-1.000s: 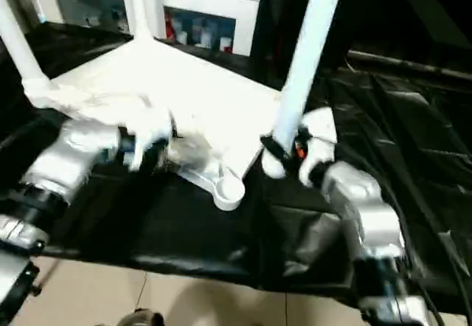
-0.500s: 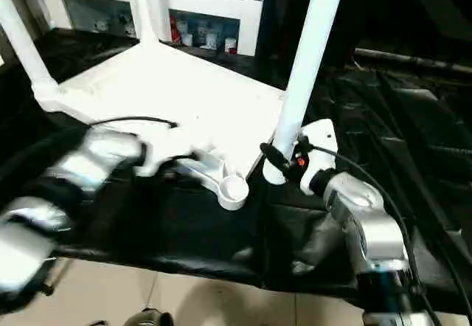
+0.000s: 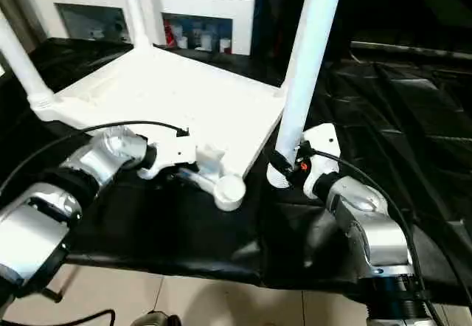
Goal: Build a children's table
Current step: Insert table leg to table base
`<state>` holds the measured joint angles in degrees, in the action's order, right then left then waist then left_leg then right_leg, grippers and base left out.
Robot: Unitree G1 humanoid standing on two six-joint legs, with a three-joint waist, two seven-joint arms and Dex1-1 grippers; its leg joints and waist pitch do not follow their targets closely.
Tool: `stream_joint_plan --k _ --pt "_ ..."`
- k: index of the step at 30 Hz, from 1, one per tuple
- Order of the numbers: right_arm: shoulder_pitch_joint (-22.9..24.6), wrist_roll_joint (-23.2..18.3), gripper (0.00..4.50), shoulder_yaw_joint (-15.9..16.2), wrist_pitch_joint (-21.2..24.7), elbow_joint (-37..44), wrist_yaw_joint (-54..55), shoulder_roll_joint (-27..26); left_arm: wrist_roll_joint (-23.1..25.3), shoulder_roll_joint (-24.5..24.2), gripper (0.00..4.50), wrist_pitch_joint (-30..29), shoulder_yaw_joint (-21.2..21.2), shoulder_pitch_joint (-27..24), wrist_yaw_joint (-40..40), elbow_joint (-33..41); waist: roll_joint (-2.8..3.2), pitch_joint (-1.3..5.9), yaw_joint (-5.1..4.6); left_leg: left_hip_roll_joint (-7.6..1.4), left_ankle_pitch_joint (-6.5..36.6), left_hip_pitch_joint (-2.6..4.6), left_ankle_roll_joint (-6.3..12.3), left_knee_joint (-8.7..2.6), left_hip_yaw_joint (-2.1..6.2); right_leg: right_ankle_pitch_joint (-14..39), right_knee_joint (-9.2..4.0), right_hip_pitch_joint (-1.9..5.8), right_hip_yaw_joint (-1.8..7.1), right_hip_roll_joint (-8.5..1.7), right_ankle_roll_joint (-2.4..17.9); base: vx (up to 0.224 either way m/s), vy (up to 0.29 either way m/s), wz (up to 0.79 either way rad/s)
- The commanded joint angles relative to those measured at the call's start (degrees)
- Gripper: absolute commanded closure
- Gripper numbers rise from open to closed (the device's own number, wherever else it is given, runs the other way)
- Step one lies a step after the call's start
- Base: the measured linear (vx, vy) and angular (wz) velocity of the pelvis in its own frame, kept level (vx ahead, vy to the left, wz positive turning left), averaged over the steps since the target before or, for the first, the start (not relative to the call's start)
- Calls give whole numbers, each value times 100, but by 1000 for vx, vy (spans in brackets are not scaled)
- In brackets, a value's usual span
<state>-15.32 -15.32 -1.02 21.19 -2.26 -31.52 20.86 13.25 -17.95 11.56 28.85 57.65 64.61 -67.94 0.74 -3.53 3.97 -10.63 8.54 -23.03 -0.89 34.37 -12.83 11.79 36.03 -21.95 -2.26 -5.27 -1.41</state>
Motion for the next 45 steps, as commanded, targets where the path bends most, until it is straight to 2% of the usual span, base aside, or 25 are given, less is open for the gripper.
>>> stream_joint_plan --k 1,8,10,12,15,17,19,20,21,22,23,24,25,26,27,29,32,36,38,40,43,45 --pt "-21 30 261 49 -137 44 -36 58 308 -72 266 -96 236 41 240 -159 -60 439 13 -267 1622 241 -85 -391 218 733 -466 165 195 -363 1586 0 0 0" --pt "-108 132 261 105 -175 -96 -81 52 302 -9 319 -430 111 75 225 -51 -70 426 -25 -264 1527 221 33 -380 213 864 -482 161 193 -366 1619 0 0 0" --pt "-122 135 261 123 -160 -111 -99 36 84 120 328 -863 -124 29 83 12 -101 431 -28 -266 1493 223 47 -377 203 832 -467 165 193 -364 1633 0 0 0" --pt "-118 85 261 120 -92 -99 -111 15 -91 211 335 -1234 -311 -21 129 53 -109 426 -18 -265 1427 216 102 -373 203 868 -479 167 190 -375 1643 0 0 0" --pt "-80 -64 261 112 196 -19 -136 -18 -440 339 345 -1786 -633 -191 361 196 -122 432 -19 -253 1278 195 192 -361 196 753 -460 183 182 -373 1714 0 0 0" --pt "6 -165 261 116 341 73 -170 -52 -580 433 357 -2185 -821 -426 100 417 -138 432 -22 -253 1208 186 282 -347 189 677 -455 183 181 -374 1736 0 0 0" --pt "-11 -260 261 58 513 60 -126 -126 -580 500 363 -2464 -899 -647 -221 628 -175 418 -32 -254 1243 186 314 -355 190 848 -483 175 176 -362 1686 0 0 0" --pt "-28 -303 261 32 556 51 -128 -150 -573 520 370 -2554 -921 -706 -321 701 -155 412 -26 -263 1290 198 300 -360 196 953 -490 164 178 -369 1658 0 0 0" --pt "-88 -311 261 -11 586 -12 -63 -192 -624 570 375 -2724 -1003 -801 -471 834 -191 398 -37 -272 1436 209 241 -373 199 1236 -519 147 177 -369 1586 0 0 0" --pt "-136 -298 261 -35 584 -75 -27 -218 -689 608 378 -2903 -1092 -893 -549 1019 -178 382 -49 -268 1596 206 148 -394 214 1572 -550 136 174 -374 1486 0 0 0" --pt "-136 -298 261 -35 584 -75 -27 -218 -689 608 380 -2903 -1092 -893 -549 1019 -178 382 -49 -268 1596 206 148 -394 214 1572 -550 136 174 -374 1486 0 0 0" --pt "-211 -236 261 -23 560 -203 -4 -229 -853 664 383 -3141 -1264 -1060 -601 1399 -194 386 -81 -276 1799 209 -8 -424 246 1933 -563 138 161 -377 1333 0 0 0" --pt "-256 -119 261 61 488 -299 -10 -192 -857 660 386 -3188 -1327 -1163 -782 1668 -220 380 -106 -282 1894 196 -71 -439 262 2094 -572 134 148 -386 1262 0 0 0" --pt "-270 -80 261 89 465 -329 -11 -180 -853 657 389 -3197 -1343 -1194 -844 1748 -212 374 -138 -279 2002 205 -108 -447 266 2226 -605 109 152 -377 1188 0 0 0" --pt "-282 -67 261 120 434 -339 -38 -173 -826 648 392 -3248 -1355 -1304 -959 2020 -246 378 -143 -282 2048 219 -122 -448 262 2271 -621 97 153 -376 1152 0 0 0" --pt "-301 32 261 120 327 -351 74 -205 -780 644 397 -3425 -1358 -1464 -1064 2399 -234 375 -175 -281 2104 201 -172 -471 278 2280 -627 92 156 -374 1065 0 0 0" --pt "-337 129 261 121 -15 -440 -2 -238 -588 561 414 -3237 -1146 -1763 -1050 3022 -244 397 -177 -296 1977 206 -134 -487 278 1985 -629 92 151 -376 1067 0 0 0" --pt "-372 58 261 100 15 -485 -190 -202 -398 399 433 -2213 -875 -1957 -887 3251 -239 398 -170 -288 1893 222 -69 -476 244 1675 -626 72 183 -344 1090 0 0 0" --pt "-361 13 261 97 49 -444 -260 -169 -413 346 433 -2023 -850 -1982 -807 3295 -249 409 -162 -285 1791 215 -36 -471 235 1495 -599 88 183 -342 1115 0 0 0" --pt "-338 -27 261 97 42 -410 -344 -110 -537 357 396 -2173 -915 -1904 -776 3340 -230 430 -148 -284 1571 217 5 -452 215 1166 -557 98 186 -338 1205 0 0 0" --pt "-327 -37 261 100 46 -397 -386 -79 -606 331 377 -2239 -924 -1862 -643 3417 -236 449 -128 -274 1228 186 127 -425 199 677 -498 122 181 -330 1343 0 0 0" --pt "-328 -34 261 96 15 -418 -444 -62 -655 323 350 -2243 -950 -1868 -588 3537 -235 444 -130 -273 1166 178 195 -417 190 569 -490 120 179 -325 1399 0 0 0"
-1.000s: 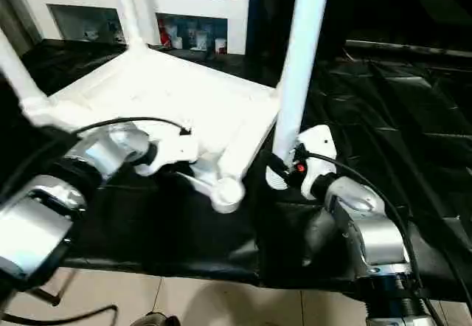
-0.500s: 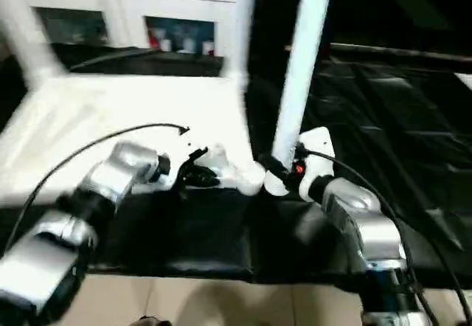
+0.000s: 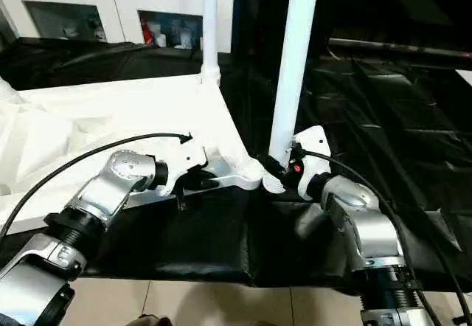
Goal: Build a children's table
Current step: Insert table leg to table base
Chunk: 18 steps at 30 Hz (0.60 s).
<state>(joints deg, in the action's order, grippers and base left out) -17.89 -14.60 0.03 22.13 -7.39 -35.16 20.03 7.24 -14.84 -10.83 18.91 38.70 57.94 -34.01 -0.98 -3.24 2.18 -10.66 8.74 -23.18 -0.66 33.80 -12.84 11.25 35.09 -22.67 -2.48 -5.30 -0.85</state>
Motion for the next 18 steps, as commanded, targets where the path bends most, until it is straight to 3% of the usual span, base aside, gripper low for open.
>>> stream_joint_plan --k 1,8,13,18 --pt "-69 -114 261 -14 -79 102 -123 30 -44 10 344 63 46 49 65 123 -48 411 50 -270 1167 199 188 -359 189 652 -403 187 199 -318 1360 0 0 0" --pt "-110 -199 261 -53 -48 152 -279 43 -35 -3 343 236 26 258 117 -329 -44 402 38 -273 1429 216 54 -374 200 1012 -434 176 203 -318 1288 0 0 0" --pt "-155 -272 261 -90 -44 187 -320 46 -105 -50 343 183 -41 326 212 -406 -73 409 38 -271 1313 208 113 -359 190 813 -412 187 202 -321 1368 0 0 0" --pt "-203 -310 261 -121 -43 190 -357 42 -91 -77 343 247 -55 376 221 -541 -66 408 41 -269 1296 210 141 -352 188 884 -420 185 205 -324 1357 0 0 0"
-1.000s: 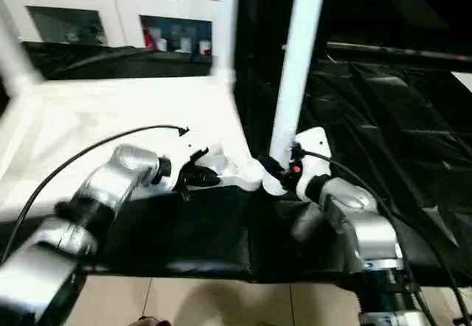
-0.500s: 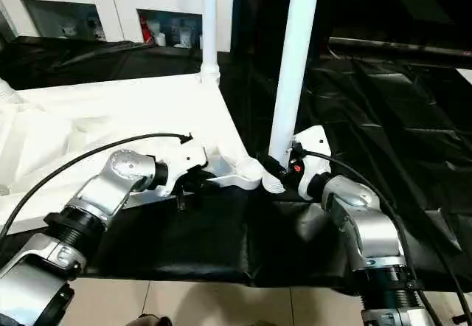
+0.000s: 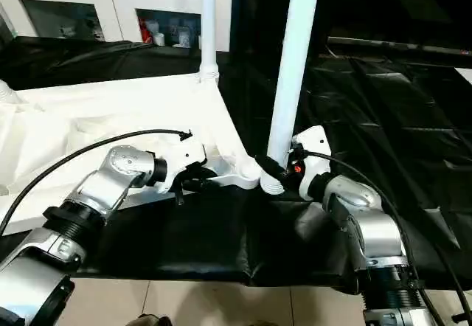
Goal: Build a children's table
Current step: Insert table leg to table base
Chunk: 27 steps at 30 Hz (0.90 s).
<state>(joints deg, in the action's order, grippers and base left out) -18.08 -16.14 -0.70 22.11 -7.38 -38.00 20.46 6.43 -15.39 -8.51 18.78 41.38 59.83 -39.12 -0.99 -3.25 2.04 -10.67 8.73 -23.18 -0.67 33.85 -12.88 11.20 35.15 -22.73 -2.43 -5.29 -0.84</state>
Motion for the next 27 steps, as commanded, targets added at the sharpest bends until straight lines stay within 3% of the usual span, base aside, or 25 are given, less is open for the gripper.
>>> stream_joint_plan --k 1,4,6,14,17,19,23,26,27 --pt "-203 -158 261 -51 -41 181 -86 -1 -7 -24 343 42 -35 112 45 -74 -71 407 53 -267 1307 204 136 -358 196 918 -428 196 198 -327 1352 0 0 0" --pt "-244 -151 261 -51 -43 157 -96 -8 13 -30 343 58 -6 99 52 -122 -66 409 52 -272 1299 214 126 -361 196 918 -423 187 196 -321 1350 0 0 0" --pt "-391 -234 261 -115 -15 105 -61 -75 -20 -4 378 86 -42 72 -30 -155 -74 417 50 -270 1251 206 144 -356 195 868 -408 198 195 -326 1364 0 0 0" --pt "-696 -178 261 -33 -28 -258 -144 -136 -118 24 423 63 -98 100 41 -206 -65 418 99 -270 1164 229 148 -345 177 775 -399 186 199 -323 1409 0 0 0" --pt "-865 -208 261 -11 -27 -401 -187 -194 -151 28 448 117 -110 77 79 -180 -92 430 121 -268 1050 219 181 -338 175 614 -367 198 197 -323 1428 0 0 0" --pt "-1047 -229 261 -23 -93 -671 -213 -254 -210 24 450 133 -110 22 181 -82 -124 432 119 -265 1030 215 207 -331 170 628 -371 198 194 -330 1446 0 0 0" --pt "-1219 -239 261 -89 -239 -1090 -198 -334 -249 22 450 204 -126 -19 216 -39 -105 425 133 -268 983 221 209 -326 163 645 -369 185 198 -329 1455 0 0 0" --pt "-1336 -217 261 -82 -284 -1420 -293 -385 -220 -3 450 228 -119 -32 184 -57 -125 426 149 -272 966 223 201 -328 163 656 -360 189 197 -332 1446 0 0 0" --pt "-1353 -208 261 -52 -257 -1491 -350 -382 -199 -19 450 234 -103 -38 193 -56 -156 425 150 -268 926 214 218 -328 159 597 -351 198 196 -325 1443 0 0 0"
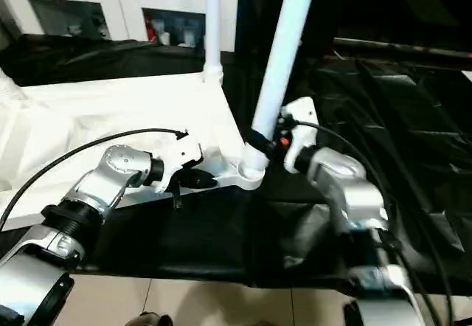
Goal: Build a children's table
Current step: Insert table leg to table base
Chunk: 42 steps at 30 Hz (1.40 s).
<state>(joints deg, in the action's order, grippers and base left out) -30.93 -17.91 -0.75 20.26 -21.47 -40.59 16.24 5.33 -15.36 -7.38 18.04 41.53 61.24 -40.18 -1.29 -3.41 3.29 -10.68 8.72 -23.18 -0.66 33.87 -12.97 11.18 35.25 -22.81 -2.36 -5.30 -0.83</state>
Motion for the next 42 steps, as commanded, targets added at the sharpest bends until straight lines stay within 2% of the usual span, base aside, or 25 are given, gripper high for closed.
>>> stream_joint_plan --k 1,4,7,12,14,18,26,29,32,33,34,37,38,41,42 --pt "-70 -29 261 -37 -62 -98 -106 43 -83 -26 450 123 -25 -55 56 52 -120 443 32 -265 915 210 222 -328 169 592 -356 212 191 -331 1437 0 0 0" --pt "-69 39 261 112 54 -164 -247 82 -43 -48 450 160 -15 -57 -14 44 -143 435 27 -268 948 210 227 -328 166 684 -368 205 190 -333 1420 0 0 0" --pt "-70 101 261 216 98 -223 -327 97 -22 -50 450 191 -31 -56 -63 40 -131 430 25 -272 1001 215 193 -332 174 820 -377 199 189 -334 1384 0 0 0" --pt "-141 115 261 208 67 -445 -325 42 -41 -36 450 188 -47 -59 -48 61 -149 433 21 -273 963 216 186 -329 169 764 -364 195 192 -334 1408 0 0 0" --pt "-285 224 261 231 -86 -805 -363 6 -36 -41 450 224 -41 -39 -54 28 -161 435 21 -270 990 212 183 -322 169 808 -369 195 192 -346 1417 0 0 0" --pt "-375 268 261 221 -182 -1026 -339 -23 -38 -45 450 233 -33 -37 -66 28 -156 427 9 -276 1068 218 120 -339 175 888 -377 187 189 -335 1387 0 0 0" --pt "-535 52 261 -49 -215 -1583 -445 -104 -18 -55 450 223 -34 -55 -27 63 -159 424 -19 -287 1417 240 -45 -359 191 1164 -414 167 188 -345 1347 0 0 0" --pt "-417 -40 261 -179 -204 -1569 -487 -55 -19 -54 450 214 -47 -65 -34 79 -171 438 -10 -281 1260 228 32 -346 180 882 -386 183 192 -340 1407 0 0 0" --pt "-293 -98 262 -274 -246 -1564 -486 -10 -37 -63 450 194 -60 -74 -21 112 -175 439 6 -281 1205 222 84 -343 179 843 -381 189 188 -343 1419 0 0 0" --pt "-226 -115 262 -311 -277 -1556 -484 8 -39 -64 450 198 -62 -73 -25 111 -171 439 11 -284 1195 227 86 -344 179 858 -382 183 184 -341 1424 0 0 0" --pt "-100 -156 262 -393 -322 -1541 -463 24 -40 -65 450 215 -70 -51 -35 74 -116 436 17 -287 1234 239 61 -350 177 833 -397 174 190 -338 1425 0 0 0" --pt "-15 -176 262 -452 -378 -1540 -434 25 -41 -64 450 224 -80 -33 -48 48 -140 447 40 -286 1187 237 86 -350 177 660 -371 187 183 -330 1467 0 0 0" --pt "86 -203 262 -516 -450 -1544 -397 -7 -37 -65 450 235 -91 -9 -64 25 -89 445 43 -284 1240 241 64 -353 179 684 -379 183 184 -334 1475 0 0 0" --pt "231 -218 262 -568 -593 -1503 -334 -75 -36 -66 450 250 -111 16 -88 -1 -105 448 48 -290 1339 244 27 -361 185 729 -383 183 183 -338 1470 0 0 0" --pt "349 -257 262 -631 -719 -1459 -243 -147 -32 -70 450 268 -126 30 -114 -16 -57 441 51 -290 1430 253 -23 -371 191 783 -399 174 182 -338 1472 0 0 0"
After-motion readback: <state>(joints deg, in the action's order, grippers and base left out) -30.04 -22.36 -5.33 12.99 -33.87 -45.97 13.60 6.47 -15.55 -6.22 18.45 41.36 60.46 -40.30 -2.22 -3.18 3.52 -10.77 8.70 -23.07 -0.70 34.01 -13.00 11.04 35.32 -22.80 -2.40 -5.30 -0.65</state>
